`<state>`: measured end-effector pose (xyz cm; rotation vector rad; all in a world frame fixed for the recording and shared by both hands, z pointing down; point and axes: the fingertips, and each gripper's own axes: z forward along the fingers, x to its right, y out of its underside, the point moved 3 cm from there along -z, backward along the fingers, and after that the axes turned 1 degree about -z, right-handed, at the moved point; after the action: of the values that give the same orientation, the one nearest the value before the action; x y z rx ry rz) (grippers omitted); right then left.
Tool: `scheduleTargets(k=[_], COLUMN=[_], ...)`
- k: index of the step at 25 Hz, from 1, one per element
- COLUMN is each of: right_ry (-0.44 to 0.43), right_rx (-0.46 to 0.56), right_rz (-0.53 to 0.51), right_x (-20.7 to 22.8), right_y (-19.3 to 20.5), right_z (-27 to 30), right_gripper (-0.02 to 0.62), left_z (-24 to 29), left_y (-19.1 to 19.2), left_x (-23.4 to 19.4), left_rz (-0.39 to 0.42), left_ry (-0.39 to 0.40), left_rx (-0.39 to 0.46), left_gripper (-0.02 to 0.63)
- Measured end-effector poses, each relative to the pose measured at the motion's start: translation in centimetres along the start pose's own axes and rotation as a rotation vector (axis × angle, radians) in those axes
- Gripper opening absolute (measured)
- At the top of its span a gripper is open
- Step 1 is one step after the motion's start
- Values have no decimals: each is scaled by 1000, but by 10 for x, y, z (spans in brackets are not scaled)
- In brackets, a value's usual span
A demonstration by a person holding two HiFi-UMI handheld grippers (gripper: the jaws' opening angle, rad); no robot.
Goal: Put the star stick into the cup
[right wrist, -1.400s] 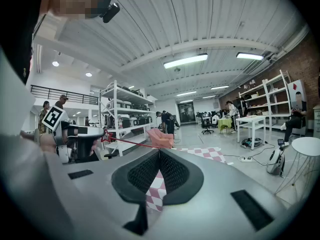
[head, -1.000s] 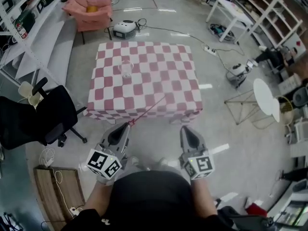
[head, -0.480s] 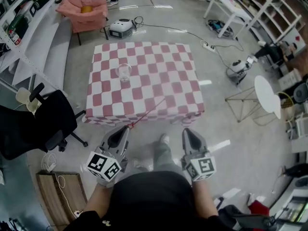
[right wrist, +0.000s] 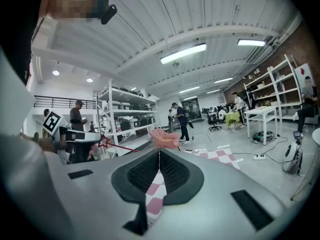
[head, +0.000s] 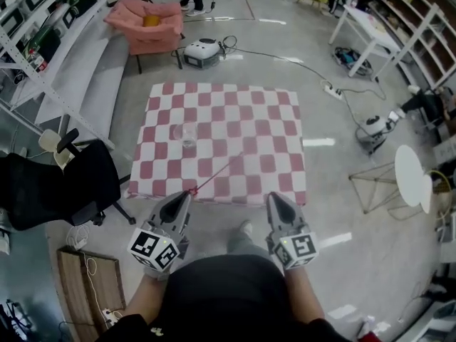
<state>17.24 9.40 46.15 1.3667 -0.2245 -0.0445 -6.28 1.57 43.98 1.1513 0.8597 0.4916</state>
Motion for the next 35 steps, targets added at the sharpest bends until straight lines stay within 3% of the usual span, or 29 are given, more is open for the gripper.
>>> scheduleTargets(k=[10, 18, 26, 35], right_ry=[-169, -217, -235, -275], right_rx=[-12, -6, -53, -83], right_rz=[38, 67, 90, 64], right_x=[72, 93, 84, 46], right_y=[-22, -29, -25, -34], right_z=[47, 74, 114, 182], right_gripper=[17, 18, 18, 18], left_z=[80, 99, 98, 73], left_y=[-15, -10, -20, -43], left_x=[24, 18, -26, -114], left_rz=[-9, -23, -62, -100], left_ry=[-108, -170, -222, -311], left_rx=[39, 12, 28, 78], left_gripper=[52, 52, 52, 52])
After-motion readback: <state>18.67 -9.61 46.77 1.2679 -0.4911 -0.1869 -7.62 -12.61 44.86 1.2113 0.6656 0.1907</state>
